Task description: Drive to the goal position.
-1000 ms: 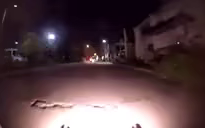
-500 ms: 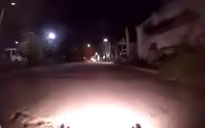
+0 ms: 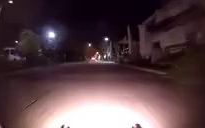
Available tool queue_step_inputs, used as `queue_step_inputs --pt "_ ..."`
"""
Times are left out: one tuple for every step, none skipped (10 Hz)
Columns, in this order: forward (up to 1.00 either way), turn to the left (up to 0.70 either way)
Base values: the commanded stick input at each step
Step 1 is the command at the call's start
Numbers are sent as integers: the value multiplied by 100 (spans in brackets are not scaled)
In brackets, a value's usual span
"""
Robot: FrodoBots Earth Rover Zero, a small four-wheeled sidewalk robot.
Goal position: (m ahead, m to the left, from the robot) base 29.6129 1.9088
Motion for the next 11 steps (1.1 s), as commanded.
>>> queue_step_inputs --pt "85 0" --pt "85 0" --pt "85 0" --pt "85 0" --pt "85 0" --pt "85 0" --pt "85 0" --pt "85 0" --pt "85 0" --pt "85 0" --pt "85 0"
